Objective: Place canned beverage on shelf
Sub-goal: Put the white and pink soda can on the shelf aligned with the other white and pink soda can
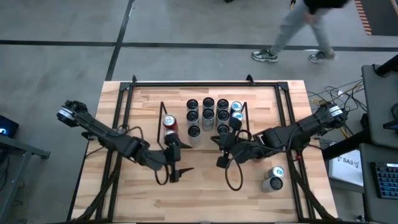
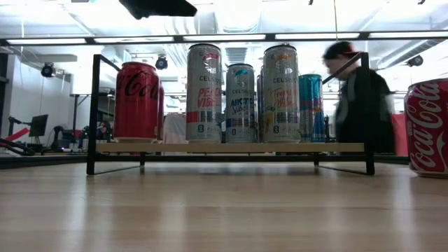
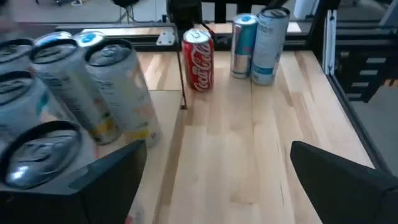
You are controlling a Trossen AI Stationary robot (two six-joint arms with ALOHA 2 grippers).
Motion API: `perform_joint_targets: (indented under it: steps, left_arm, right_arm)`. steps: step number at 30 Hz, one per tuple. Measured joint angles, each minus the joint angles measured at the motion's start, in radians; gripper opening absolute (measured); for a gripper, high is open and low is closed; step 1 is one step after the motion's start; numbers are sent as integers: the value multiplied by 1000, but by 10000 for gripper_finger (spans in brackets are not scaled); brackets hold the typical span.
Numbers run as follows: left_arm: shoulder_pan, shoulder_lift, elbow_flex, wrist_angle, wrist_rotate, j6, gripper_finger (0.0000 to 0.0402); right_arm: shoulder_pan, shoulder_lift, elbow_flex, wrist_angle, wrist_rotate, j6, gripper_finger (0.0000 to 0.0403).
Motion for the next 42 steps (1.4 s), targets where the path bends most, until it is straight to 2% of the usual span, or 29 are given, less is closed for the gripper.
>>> perform_joint_targets:
  steps: [3,6,11,15,16,24,42]
  left_arm:
    - [0,38,14,7,-1,19,349]
    - [2,38,15,0,0,51,290]
    - [6,-11,15,-6,-56,128,159]
    - [22,-12,13,-52,-118,163,40]
    - [28,-12,13,-57,-121,169,21]
    - [63,-12,6,-108,-112,149,4]
    - [89,26,4,-121,-110,122,0]
  right_arm:
    - [1,0,0,0,0,38,9]
    - [-1,0,0,1,1,54,9]
    - [-10,14,0,11,118,135,9]
    - [-36,41,0,28,120,105,9]
    - [-45,43,0,36,116,97,9]
    - [-147,59,0,94,-54,41,9]
    - [-221,150,0,135,-87,-54,9]
